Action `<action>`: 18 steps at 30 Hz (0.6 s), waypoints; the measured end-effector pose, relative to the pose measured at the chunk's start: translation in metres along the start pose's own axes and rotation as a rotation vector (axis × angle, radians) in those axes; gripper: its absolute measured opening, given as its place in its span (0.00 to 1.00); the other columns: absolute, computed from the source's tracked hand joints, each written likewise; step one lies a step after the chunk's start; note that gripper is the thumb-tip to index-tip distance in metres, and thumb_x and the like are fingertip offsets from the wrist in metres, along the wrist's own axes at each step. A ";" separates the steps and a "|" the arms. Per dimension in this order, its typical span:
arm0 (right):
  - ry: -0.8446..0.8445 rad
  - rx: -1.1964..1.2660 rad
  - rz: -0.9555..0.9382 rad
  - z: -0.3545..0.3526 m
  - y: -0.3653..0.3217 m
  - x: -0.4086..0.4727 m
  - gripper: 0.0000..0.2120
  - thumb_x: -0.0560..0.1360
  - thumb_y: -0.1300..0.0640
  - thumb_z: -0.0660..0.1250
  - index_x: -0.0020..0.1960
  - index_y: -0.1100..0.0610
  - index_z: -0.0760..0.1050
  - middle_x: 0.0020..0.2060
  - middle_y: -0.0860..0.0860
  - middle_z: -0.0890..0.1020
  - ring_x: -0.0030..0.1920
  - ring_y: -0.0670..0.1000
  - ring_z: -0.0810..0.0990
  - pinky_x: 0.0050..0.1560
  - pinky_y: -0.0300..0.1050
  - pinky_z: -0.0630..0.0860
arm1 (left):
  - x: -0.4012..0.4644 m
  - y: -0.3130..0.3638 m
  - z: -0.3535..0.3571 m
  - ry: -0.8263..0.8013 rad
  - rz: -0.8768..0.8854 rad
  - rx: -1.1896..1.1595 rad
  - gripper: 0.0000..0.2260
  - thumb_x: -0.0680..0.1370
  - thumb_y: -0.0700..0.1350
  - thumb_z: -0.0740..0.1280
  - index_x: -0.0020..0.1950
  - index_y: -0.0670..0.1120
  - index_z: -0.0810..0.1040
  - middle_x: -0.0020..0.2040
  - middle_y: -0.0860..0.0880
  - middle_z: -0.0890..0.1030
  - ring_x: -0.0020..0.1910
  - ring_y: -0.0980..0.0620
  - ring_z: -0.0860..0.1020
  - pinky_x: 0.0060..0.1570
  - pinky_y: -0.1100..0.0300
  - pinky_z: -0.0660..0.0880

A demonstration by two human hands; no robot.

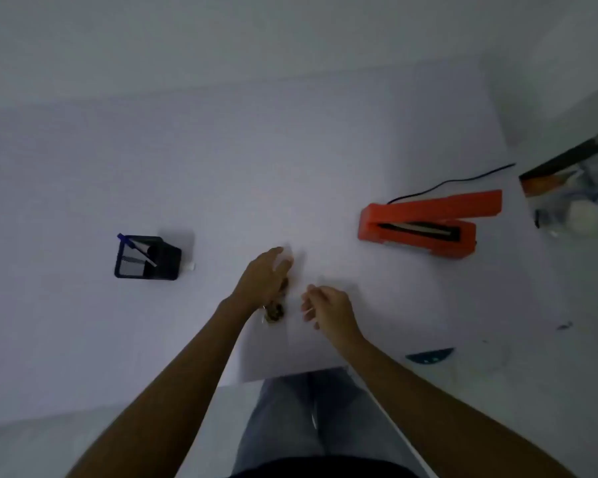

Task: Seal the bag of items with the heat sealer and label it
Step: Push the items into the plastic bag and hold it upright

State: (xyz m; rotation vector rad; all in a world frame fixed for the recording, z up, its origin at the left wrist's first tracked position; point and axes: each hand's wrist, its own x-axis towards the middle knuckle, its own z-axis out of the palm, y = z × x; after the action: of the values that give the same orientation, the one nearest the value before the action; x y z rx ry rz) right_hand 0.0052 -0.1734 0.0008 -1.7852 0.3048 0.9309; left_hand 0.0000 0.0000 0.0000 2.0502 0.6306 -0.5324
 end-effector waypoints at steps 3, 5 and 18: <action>0.052 -0.051 0.181 0.002 0.012 -0.002 0.18 0.81 0.47 0.64 0.44 0.60 0.82 0.37 0.55 0.86 0.31 0.50 0.83 0.31 0.42 0.78 | 0.002 -0.006 0.008 0.022 -0.006 0.091 0.27 0.80 0.62 0.52 0.72 0.47 0.70 0.67 0.47 0.77 0.66 0.45 0.74 0.67 0.45 0.69; 0.067 -0.056 0.251 0.006 0.019 -0.003 0.20 0.80 0.46 0.65 0.44 0.62 0.82 0.38 0.57 0.86 0.31 0.51 0.83 0.29 0.41 0.77 | 0.001 -0.009 0.011 0.047 -0.039 0.093 0.27 0.79 0.64 0.51 0.67 0.48 0.73 0.60 0.48 0.80 0.60 0.45 0.77 0.62 0.43 0.73; 0.162 -0.051 -0.158 -0.001 0.021 0.003 0.03 0.77 0.61 0.70 0.46 0.59 0.81 0.34 0.49 0.81 0.33 0.47 0.79 0.35 0.38 0.77 | -0.034 -0.032 -0.011 0.152 0.185 0.015 0.06 0.78 0.41 0.69 0.53 0.45 0.84 0.49 0.52 0.85 0.41 0.62 0.79 0.46 0.74 0.74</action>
State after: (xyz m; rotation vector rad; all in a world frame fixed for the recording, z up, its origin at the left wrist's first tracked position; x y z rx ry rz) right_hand -0.0047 -0.1827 -0.0160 -1.9063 0.2401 0.6906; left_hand -0.0449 0.0165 0.0049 2.1513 0.5192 -0.2769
